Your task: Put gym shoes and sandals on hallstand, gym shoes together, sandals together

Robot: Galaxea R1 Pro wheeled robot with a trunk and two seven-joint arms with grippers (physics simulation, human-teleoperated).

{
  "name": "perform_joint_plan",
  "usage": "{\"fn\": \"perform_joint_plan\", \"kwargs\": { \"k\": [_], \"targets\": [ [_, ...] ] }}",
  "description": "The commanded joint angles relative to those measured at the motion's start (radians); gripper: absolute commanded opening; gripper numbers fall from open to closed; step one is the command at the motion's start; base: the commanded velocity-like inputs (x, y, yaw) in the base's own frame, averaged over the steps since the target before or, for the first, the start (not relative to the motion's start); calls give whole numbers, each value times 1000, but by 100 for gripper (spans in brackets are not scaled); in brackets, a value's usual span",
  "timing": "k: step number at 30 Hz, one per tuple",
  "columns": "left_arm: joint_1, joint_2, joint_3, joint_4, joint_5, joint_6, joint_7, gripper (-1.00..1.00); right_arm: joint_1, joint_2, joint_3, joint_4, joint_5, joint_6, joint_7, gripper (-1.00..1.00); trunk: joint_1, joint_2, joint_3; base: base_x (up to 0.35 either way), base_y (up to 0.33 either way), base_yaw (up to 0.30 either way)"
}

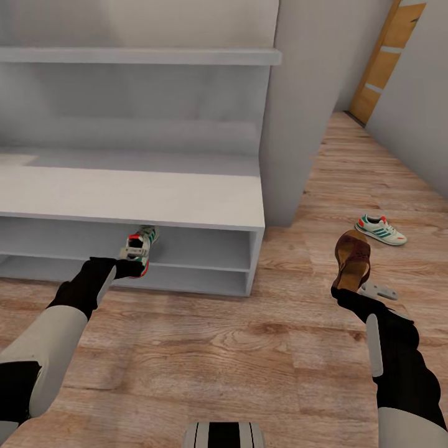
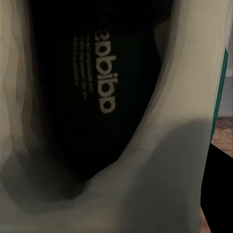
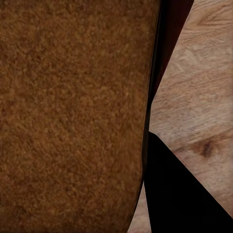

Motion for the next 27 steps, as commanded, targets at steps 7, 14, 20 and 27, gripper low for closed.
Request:
{"fn": "perform_joint_plan", "kwargs": {
  "k": [7, 14, 20, 27],
  "targets": [
    [0, 0, -1, 1, -3, -1, 0, -100, 0, 0, 0, 0, -3, 0, -3, -100, 0, 0, 0, 101, 0, 0],
    [0, 0, -1, 1, -3, -1, 1, -100, 0, 0, 0, 0, -3, 0, -3, -100, 0, 0, 0, 43, 0, 0],
    [0, 0, -1, 1, -3, -1, 1, -100, 0, 0, 0, 0, -3, 0, -3, -100, 0, 0, 0, 6, -2, 0],
    [0, -1, -1, 1, -3, 0, 1, -100, 0, 0, 0, 0, -3, 0, -3, -100, 0, 0, 0, 146, -118, 0]
  ]
}}
